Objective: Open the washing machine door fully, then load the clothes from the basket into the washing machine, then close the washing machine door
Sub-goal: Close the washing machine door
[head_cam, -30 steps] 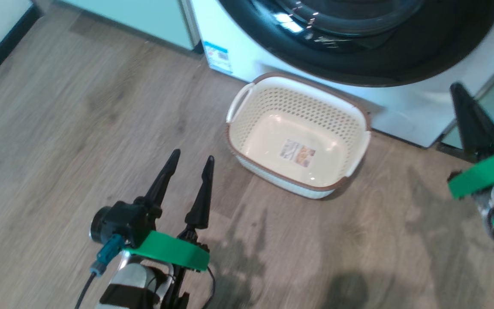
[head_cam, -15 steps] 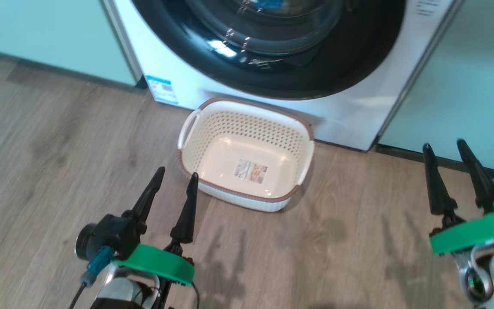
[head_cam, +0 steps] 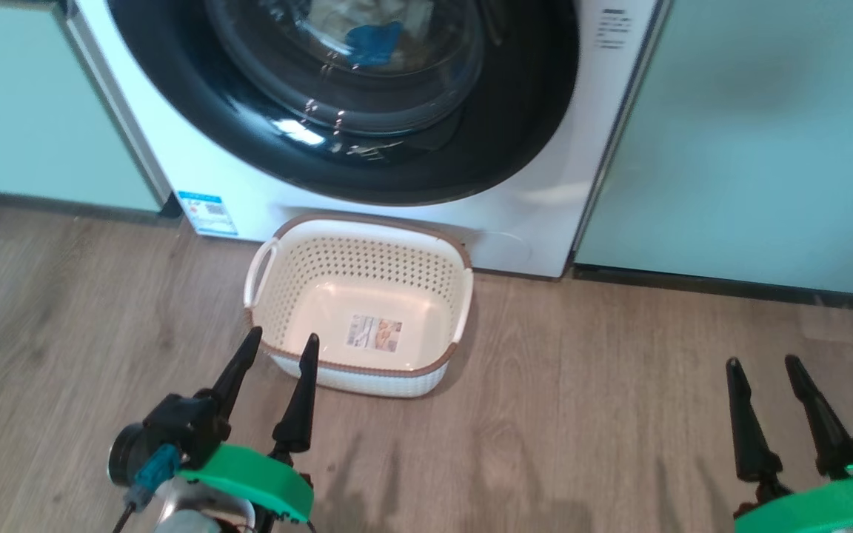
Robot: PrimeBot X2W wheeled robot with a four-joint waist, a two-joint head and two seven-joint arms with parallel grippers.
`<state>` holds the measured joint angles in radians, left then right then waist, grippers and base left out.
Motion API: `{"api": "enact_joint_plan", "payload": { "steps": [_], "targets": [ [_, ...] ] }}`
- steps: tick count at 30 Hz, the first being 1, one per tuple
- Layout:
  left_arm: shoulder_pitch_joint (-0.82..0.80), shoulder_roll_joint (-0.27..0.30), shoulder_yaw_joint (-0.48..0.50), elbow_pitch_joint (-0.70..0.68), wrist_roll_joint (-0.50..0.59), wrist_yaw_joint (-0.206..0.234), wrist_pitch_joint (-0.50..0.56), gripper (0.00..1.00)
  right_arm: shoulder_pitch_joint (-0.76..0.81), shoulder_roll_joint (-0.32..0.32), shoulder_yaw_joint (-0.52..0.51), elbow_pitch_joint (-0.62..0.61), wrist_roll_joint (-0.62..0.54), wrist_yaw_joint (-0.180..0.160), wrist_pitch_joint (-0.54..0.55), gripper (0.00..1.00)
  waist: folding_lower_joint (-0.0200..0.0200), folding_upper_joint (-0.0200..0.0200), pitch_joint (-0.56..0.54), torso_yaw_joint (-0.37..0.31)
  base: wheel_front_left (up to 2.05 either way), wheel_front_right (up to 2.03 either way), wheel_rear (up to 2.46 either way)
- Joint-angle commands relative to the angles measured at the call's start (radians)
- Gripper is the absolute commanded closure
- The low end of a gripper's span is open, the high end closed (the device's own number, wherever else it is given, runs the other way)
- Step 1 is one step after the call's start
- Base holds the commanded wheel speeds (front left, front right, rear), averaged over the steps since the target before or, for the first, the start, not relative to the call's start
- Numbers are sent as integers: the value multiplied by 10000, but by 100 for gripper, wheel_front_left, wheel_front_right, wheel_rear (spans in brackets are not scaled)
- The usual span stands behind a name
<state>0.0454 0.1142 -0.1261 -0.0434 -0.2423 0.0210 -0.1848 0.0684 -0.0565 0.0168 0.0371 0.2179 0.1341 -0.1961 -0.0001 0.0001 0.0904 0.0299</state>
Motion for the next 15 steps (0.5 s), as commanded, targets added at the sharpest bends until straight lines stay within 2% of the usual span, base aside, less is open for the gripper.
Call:
{"api": "enact_joint_plan", "payload": {
  "steps": [1, 8, 15],
  "targets": [
    [-258, 175, 418, -380, -47, 56, 22, 0, -109, -30, 179, -468, -110, -34, 65, 0, 1, -1, -155, -215, 0, 0, 0],
    [6, 289, 446, -538, -109, 121, 196, 0, 537, 51, 109, -1055, -104, -34, 238, 0, 1, -1, -429, -605, 0, 0, 0],
    [262, 334, 443, -782, -137, 230, 298, 0, 813, 59, 105, -1114, 170, -34, 236, 0, 1, -1, -485, -801, 0, 0, 0]
  ]
}}
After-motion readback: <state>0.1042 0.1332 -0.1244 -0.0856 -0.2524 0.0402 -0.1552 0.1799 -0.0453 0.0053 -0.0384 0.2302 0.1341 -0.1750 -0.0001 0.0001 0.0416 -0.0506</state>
